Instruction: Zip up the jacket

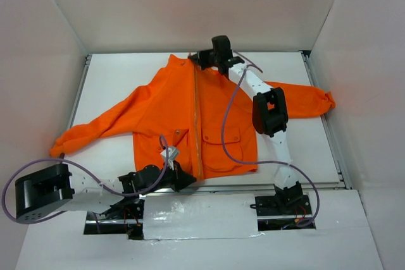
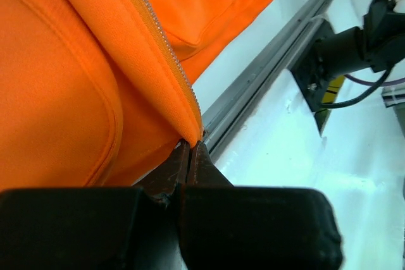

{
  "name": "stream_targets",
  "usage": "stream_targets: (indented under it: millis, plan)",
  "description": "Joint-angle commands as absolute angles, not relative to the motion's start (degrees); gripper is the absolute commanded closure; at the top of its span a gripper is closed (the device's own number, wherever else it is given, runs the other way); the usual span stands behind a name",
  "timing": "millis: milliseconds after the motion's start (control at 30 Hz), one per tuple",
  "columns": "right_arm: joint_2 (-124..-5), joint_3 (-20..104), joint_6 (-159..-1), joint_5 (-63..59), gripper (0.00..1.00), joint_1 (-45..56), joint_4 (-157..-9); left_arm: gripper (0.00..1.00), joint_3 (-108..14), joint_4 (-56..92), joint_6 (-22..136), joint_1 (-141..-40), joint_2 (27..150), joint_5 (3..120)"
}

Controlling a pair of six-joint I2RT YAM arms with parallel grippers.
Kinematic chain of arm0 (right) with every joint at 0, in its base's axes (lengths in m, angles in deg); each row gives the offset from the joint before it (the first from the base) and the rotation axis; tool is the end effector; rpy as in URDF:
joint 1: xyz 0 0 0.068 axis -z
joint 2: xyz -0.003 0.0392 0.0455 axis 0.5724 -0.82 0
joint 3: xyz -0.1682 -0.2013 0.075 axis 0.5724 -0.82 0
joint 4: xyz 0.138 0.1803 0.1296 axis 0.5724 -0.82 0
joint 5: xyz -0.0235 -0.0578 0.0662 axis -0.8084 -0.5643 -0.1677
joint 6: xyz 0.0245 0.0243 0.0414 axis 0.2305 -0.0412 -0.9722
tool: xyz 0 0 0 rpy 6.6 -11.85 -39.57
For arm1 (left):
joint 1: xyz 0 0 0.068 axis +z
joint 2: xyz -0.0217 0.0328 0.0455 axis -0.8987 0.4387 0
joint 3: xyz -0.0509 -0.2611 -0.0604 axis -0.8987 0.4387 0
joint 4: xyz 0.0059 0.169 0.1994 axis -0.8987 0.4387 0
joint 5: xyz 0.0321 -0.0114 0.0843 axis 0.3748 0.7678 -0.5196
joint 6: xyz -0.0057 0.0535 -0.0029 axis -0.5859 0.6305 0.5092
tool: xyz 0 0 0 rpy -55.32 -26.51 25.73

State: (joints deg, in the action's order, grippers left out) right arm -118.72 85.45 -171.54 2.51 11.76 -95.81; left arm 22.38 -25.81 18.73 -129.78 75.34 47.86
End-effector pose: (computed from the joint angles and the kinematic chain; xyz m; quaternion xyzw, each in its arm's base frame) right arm 0.5067 0.2248 0.2357 0.4832 0.7118 0.4822 0.1652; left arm 0.0770 -0.1626 0.1420 0.0801 0.7793 -0.5041 0.3634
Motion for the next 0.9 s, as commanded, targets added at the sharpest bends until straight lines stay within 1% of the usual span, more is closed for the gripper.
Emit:
stream_targets:
  millis: [0,133,200,367,567,633,733,767,867]
  plan:
    - [-120.2,100.7,-165.1,4.2,1.00,15.2,-79.9,1.00,24.2,-29.4,17.1,-132.0,78.1,48.4]
    - [-117.8,102.5,-163.4,3.2,1.00,17.6,-75.7,1.00,24.9,-31.4,13.2,-132.4,82.7,44.6]
    - [-116.3,104.5,-160.8,3.1,1.00,19.1,-75.8,1.00,24.1,-29.9,11.3,-132.5,84.1,42.5]
    - [-111.2,104.4,-155.3,3.7,1.00,20.1,-76.2,1.00,21.4,-27.4,9.8,-132.4,87.3,39.6]
    - [-112.2,104.2,-152.2,8.9,1.00,20.0,-74.6,1.00,17.9,-23.0,9.6,-132.4,88.2,37.5]
    - [-112.5,104.2,-151.9,9.2,1.00,20.0,-74.6,1.00,18.3,-22.2,7.5,-132.4,88.2,35.0]
    - [-111.7,103.8,-151.4,5.5,1.00,20.5,-76.8,1.00,20.2,-13.1,-3.0,-132.4,87.4,28.0]
    - [-110.6,103.7,-151.6,4.4,1.00,20.9,-77.8,1.00,20.9,-6.8,-8.9,-132.4,87.2,26.6]
    - [-107.7,103.2,-151.6,-1.4,1.00,20.9,-81.3,1.00,22.2,-1.4,-15.8,-132.5,86.4,24.7]
